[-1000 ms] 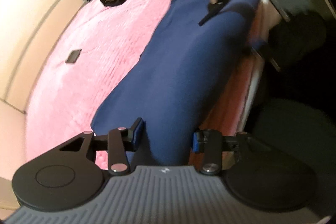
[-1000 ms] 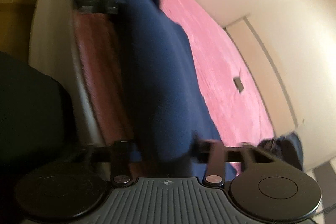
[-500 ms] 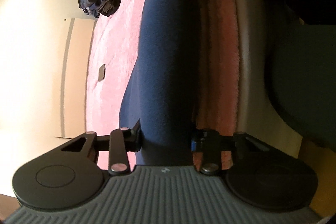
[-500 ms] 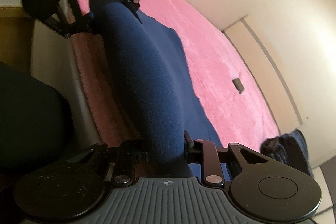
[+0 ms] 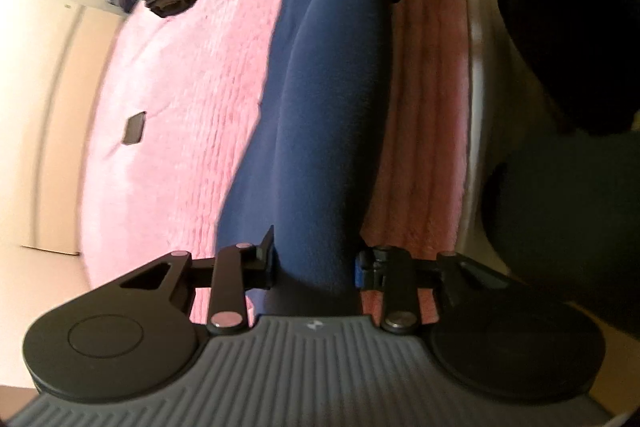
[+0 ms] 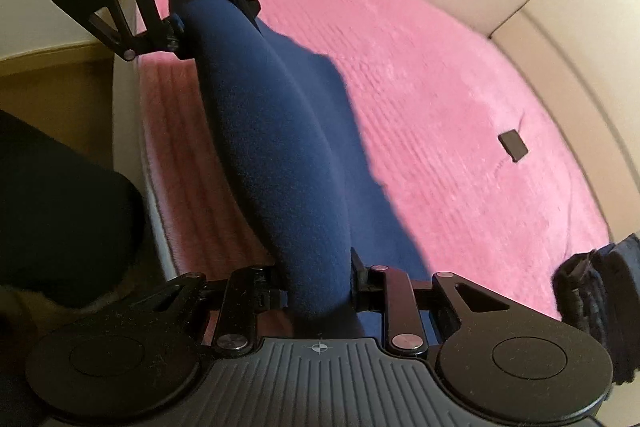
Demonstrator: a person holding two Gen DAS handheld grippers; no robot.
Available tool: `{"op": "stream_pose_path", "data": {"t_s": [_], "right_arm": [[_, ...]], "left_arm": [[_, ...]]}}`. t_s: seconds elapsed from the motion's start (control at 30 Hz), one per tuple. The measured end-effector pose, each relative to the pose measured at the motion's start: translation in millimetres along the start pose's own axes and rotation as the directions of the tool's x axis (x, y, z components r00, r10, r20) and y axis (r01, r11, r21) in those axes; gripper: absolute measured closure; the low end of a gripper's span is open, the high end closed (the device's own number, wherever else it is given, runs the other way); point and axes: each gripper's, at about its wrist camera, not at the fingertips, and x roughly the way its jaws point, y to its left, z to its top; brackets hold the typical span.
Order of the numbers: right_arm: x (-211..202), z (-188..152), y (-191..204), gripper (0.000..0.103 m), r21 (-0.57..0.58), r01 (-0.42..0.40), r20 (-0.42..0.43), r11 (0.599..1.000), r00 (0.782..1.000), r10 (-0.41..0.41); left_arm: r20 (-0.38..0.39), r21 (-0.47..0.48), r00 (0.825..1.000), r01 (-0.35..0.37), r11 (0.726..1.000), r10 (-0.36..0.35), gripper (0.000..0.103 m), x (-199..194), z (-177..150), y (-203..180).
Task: Fold clothes
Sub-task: 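Lift the folded shirt with both grippers and carry it to the dark clothes stack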
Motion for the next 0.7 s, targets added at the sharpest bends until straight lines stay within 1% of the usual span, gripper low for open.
{"op": "stream_pose_path", "data": {"t_s": [0.1, 0.2, 0.3, 0.37, 0.5, 0.63, 0.7], "right_arm": [[-37.2, 20.4, -37.4, 0.08, 0.009, -0.045, -0.049, 0.999, 0.998, 0.045], [-79.1, 34.7, -72.0, 0.08, 0.03, -0.074, -0.089, 0.997, 0.993, 0.076], [-117.5, 42.2, -103.5, 0.08, 0.058, -0.077, -0.115, 0.995, 0.99, 0.084], [-140.9, 42.1, -121.3, 0.08, 0.075, -0.062, -0.121, 0.995, 0.99, 0.071], [-177.9, 30.0, -151.8, 0.08, 0.104, 0.003, -0.125, 0.995, 0.992, 0.01], [-203.6, 11.1, -186.7, 0.08, 0.117, 0.082, -0.136, 0.99, 0.989, -0.066], [-221.4, 0.7, -195.6, 0.08, 0.12, 0.118, -0.143, 0.986, 0.985, -0.1]], "left_arm": [[0.006, -0.012, 0.997, 0.075, 0.997, -0.075, 0.075, -33.9, 14.8, 33.7], [0.012, -0.01, 0.991, 0.13, 0.991, -0.13, 0.075, -69.9, 32.6, 63.9], [0.026, 0.009, 0.988, 0.15, 0.989, -0.15, 0.075, -104.2, 52.9, 89.6], [0.04, 0.034, 0.988, 0.147, 0.989, -0.148, 0.075, -123.1, 70.8, 105.1], [0.077, 0.079, 0.99, 0.113, 0.99, -0.119, 0.075, -140.8, 113.1, 132.8], [0.121, 0.119, 0.99, 0.063, 0.991, -0.078, 0.075, -149.1, 153.6, 150.7], [0.148, 0.134, 0.987, 0.038, 0.99, -0.058, 0.075, -140.9, 181.0, 167.7]]}}
